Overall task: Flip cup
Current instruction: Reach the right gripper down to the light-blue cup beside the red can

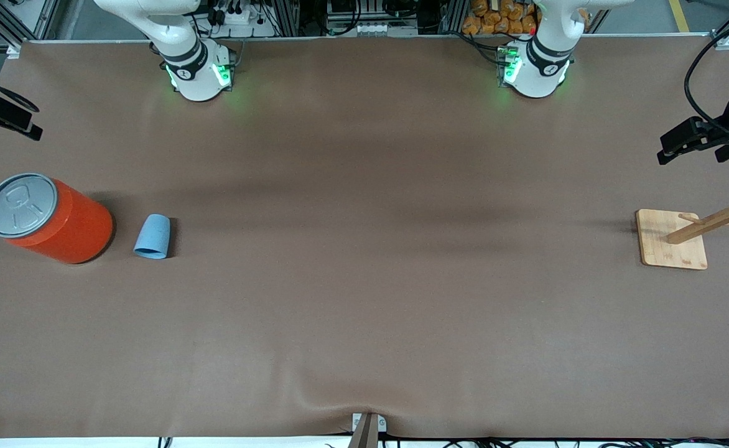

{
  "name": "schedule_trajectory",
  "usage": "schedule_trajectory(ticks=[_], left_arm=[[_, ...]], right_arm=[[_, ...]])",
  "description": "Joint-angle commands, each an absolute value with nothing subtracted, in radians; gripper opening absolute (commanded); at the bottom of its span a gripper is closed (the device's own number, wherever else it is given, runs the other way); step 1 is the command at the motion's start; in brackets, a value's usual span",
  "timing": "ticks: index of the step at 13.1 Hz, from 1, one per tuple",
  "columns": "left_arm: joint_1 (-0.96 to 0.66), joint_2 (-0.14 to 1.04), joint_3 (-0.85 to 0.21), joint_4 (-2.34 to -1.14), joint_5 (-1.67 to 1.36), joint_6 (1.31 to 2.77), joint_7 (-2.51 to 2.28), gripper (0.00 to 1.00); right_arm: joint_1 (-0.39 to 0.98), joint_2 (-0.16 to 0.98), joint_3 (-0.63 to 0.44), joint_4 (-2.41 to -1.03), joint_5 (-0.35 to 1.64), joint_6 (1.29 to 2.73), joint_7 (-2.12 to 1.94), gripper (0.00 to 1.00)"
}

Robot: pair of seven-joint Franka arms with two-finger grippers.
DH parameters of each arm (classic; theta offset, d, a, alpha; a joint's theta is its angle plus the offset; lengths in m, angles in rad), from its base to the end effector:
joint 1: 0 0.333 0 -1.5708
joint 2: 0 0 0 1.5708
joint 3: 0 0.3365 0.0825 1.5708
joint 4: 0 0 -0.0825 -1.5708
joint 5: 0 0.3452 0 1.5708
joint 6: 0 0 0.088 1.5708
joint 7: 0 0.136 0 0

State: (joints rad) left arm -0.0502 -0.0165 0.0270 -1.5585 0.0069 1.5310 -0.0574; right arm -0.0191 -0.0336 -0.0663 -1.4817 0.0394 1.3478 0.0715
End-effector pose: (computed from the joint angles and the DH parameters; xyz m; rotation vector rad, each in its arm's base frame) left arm 0.5060 -0.0106 0.6263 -3.1342 -0.0540 0.0168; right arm 0.4763 -0.0355 0.6522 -3.0873 0.2319 0.1551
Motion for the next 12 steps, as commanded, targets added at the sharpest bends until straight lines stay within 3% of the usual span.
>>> schedule_trajectory(ticks=[1,5,8,12], left_arm=[[-0.048,-0.018,0.018,-1.545,0.031,1.513,-0.051,1.00],[-0.046,-0.017,0.018,-1.545,0.031,1.505,-0.048,1.00],[-0.046,-0.017,0.017,-1.545,0.029,1.505,-0.048,1.00],[-0.048,-0.017,0.018,-1.545,0.029,1.505,-0.052,1.00]], right_arm=[[-0.014,-0.035,-0.071,-1.470,0.045,1.351,0.083,1.00],[-0.018,-0.026,-0.071,-1.486,0.052,1.383,0.078,1.00],[-0.012,-0.018,-0.071,-1.615,0.052,1.507,0.068,1.00],[-0.018,0.127,-0.071,-1.767,0.051,1.718,0.022,1.00]])
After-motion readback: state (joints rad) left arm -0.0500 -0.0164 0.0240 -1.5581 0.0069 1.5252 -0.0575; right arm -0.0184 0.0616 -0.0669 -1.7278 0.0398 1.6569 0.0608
